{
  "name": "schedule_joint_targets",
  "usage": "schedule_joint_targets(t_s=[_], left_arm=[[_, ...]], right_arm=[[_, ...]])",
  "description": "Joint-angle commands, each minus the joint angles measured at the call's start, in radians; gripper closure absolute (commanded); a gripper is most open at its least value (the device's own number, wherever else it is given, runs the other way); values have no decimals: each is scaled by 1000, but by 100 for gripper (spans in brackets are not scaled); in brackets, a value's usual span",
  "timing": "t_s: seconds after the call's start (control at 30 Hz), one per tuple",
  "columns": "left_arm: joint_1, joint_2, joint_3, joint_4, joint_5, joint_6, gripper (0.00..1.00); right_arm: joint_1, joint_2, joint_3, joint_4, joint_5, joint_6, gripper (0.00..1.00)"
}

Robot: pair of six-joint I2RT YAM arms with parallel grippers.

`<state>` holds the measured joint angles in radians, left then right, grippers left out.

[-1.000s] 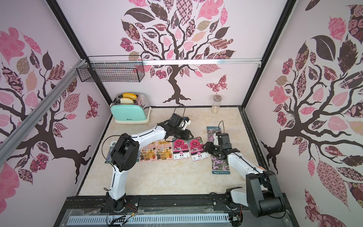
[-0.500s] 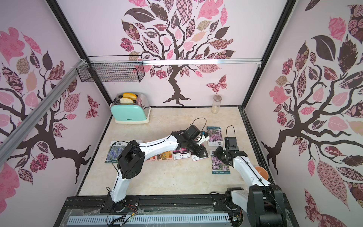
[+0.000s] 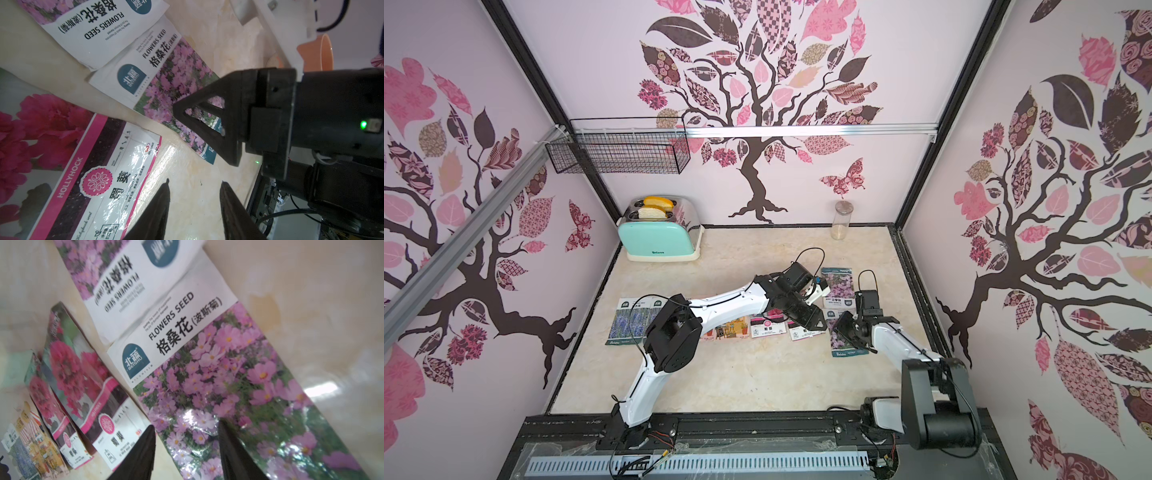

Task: Arrange the seed packets in a row
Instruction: Adjust the seed packet at the center of the board.

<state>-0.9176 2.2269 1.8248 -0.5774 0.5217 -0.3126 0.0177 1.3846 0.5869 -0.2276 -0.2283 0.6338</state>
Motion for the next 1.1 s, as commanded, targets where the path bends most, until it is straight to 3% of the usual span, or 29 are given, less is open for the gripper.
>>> schedule_joint_targets(t_s=[0.0, 0.33, 0.73, 1.07], left_arm=[[31, -22, -6, 14, 5, 6, 58], [109, -78, -76, 74, 1, -17, 58], [158, -23, 23, 34, -24, 6, 58], [161, 19, 61, 13, -16, 18, 58]], right_arm=[[-4, 139, 4, -46, 16, -39, 49], [-2, 266, 150, -33, -15, -46, 52], [34, 195, 105, 12, -47, 0, 51], [46, 18, 182, -116, 73, -48, 44]])
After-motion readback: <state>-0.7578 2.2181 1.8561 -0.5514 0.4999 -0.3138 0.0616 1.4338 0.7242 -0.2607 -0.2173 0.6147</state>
